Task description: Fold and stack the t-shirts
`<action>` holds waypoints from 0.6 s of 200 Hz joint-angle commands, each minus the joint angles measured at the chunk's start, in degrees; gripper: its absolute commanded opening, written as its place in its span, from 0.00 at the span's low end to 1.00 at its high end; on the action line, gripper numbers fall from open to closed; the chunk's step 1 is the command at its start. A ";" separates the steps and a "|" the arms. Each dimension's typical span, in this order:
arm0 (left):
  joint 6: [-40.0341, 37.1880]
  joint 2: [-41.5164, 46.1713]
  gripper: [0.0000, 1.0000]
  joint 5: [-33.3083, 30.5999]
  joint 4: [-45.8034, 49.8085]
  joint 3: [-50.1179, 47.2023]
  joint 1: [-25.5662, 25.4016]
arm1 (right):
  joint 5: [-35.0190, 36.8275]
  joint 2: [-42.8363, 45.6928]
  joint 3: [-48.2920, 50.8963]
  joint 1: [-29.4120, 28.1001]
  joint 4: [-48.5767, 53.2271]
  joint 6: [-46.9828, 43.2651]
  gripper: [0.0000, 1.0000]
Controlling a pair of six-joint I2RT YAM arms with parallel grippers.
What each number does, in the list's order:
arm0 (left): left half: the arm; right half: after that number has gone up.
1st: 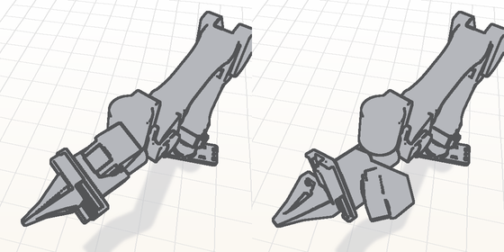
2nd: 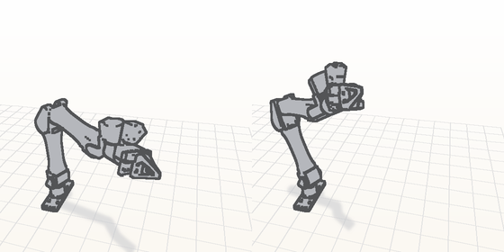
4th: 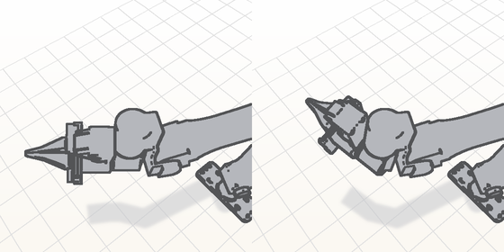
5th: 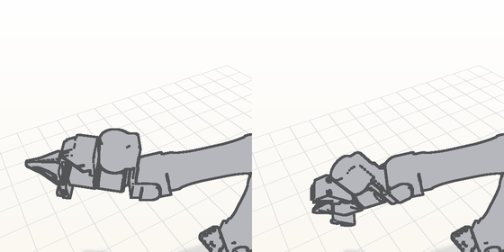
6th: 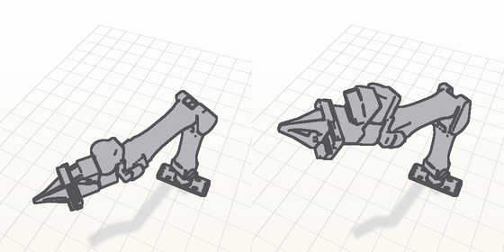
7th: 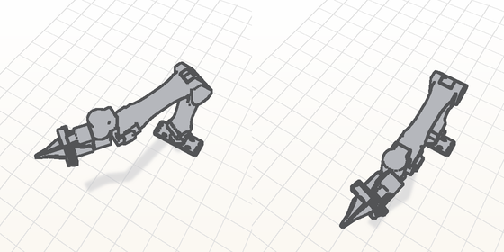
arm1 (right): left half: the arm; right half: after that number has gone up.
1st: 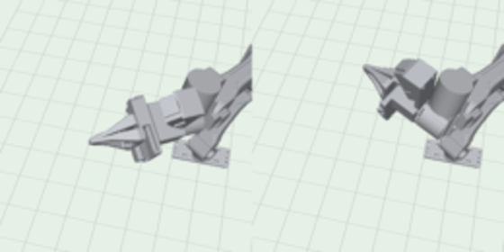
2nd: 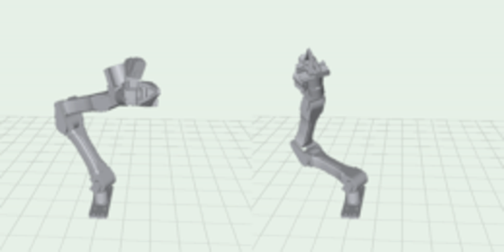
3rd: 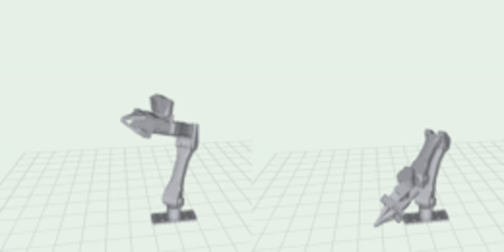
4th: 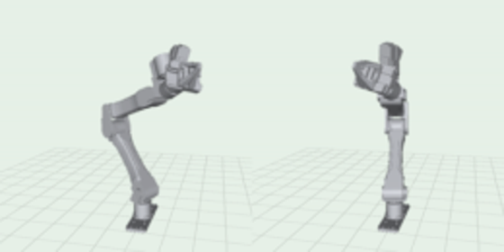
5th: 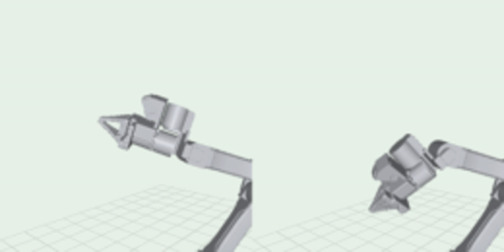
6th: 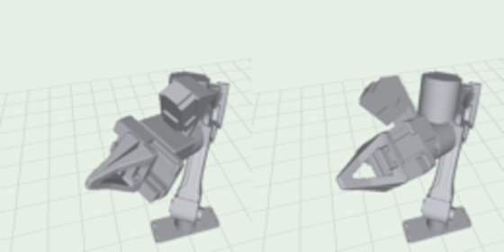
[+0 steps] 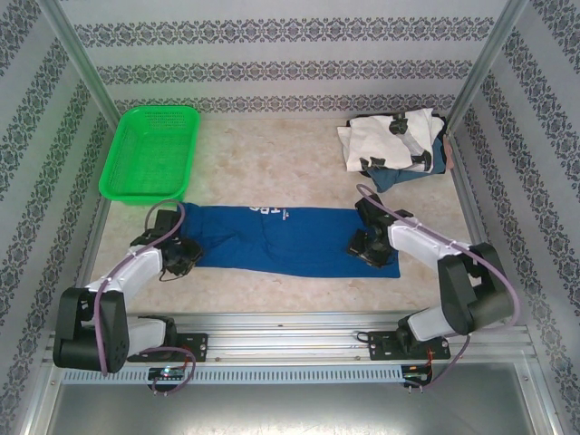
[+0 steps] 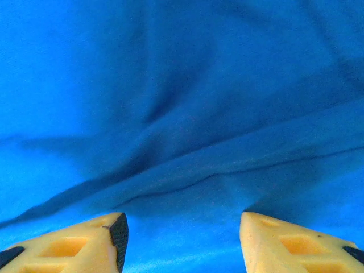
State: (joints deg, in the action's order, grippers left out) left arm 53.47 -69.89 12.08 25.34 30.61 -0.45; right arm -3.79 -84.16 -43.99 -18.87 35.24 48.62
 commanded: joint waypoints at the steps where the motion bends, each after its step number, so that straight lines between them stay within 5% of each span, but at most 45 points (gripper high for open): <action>1: -3.41 1.80 0.32 -3.83 6.26 -3.34 5.93 | 8.64 -1.94 -1.85 0.78 3.47 3.93 0.56; 58: -5.57 1.22 0.35 -4.72 8.54 -5.62 10.29 | 12.67 -5.22 -3.16 2.31 7.16 4.25 0.58; 120: -6.49 -0.55 0.32 -7.13 10.89 -1.11 10.95 | 11.35 9.04 4.61 4.86 10.13 7.70 0.66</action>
State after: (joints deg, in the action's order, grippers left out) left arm 48.99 -69.47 13.54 28.14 29.28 8.49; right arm 5.85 -80.60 -41.39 -14.17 41.43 53.82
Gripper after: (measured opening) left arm 0.336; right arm 0.634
